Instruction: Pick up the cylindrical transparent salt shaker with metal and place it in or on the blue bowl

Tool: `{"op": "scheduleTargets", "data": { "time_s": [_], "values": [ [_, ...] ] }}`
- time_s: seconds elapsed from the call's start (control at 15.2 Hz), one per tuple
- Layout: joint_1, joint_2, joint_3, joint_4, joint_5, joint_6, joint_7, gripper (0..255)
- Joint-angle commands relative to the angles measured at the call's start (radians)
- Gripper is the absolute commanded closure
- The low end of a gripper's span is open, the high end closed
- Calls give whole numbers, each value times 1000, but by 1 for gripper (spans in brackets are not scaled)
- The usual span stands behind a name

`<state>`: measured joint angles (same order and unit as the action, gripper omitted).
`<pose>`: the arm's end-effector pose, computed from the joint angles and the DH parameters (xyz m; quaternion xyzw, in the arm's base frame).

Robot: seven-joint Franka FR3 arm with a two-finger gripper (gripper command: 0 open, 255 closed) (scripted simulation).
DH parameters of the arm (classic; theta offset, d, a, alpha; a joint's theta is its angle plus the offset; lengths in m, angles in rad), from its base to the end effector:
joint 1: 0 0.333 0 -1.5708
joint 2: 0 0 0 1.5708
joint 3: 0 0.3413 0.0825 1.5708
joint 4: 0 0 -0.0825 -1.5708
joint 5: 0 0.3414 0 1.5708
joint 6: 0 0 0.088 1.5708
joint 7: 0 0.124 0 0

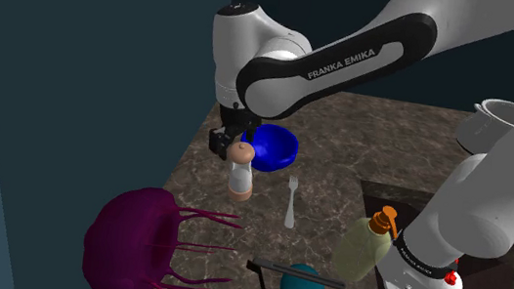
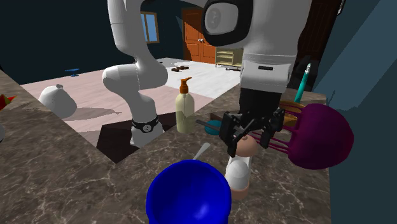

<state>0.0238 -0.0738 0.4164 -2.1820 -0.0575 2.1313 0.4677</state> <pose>0.4382 0.2061 0.4507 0.9992 0.0010 0.0246 0.0318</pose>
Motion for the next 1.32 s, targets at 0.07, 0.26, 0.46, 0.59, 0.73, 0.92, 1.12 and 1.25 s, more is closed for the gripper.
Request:
{"op": "scheduleTargets", "data": {
  "time_s": [0.07,0.26,0.46,0.59,0.73,0.92,1.12,1.25],
  "values": [
    [0,1,0,0,0,1,0,0],
    [0,0,0,0,0,1,0,255],
    [0,0,0,-1,0,1,0,255],
    [0,-1,0,-1,0,1,0,255],
    [0,-1,0,-1,1,0,0,255],
    [0,-11,-1,16,6,-26,-6,255],
    [0,-26,-3,42,14,-65,-14,255],
    [0,-35,-5,61,18,-92,-18,255]
  ]
}}
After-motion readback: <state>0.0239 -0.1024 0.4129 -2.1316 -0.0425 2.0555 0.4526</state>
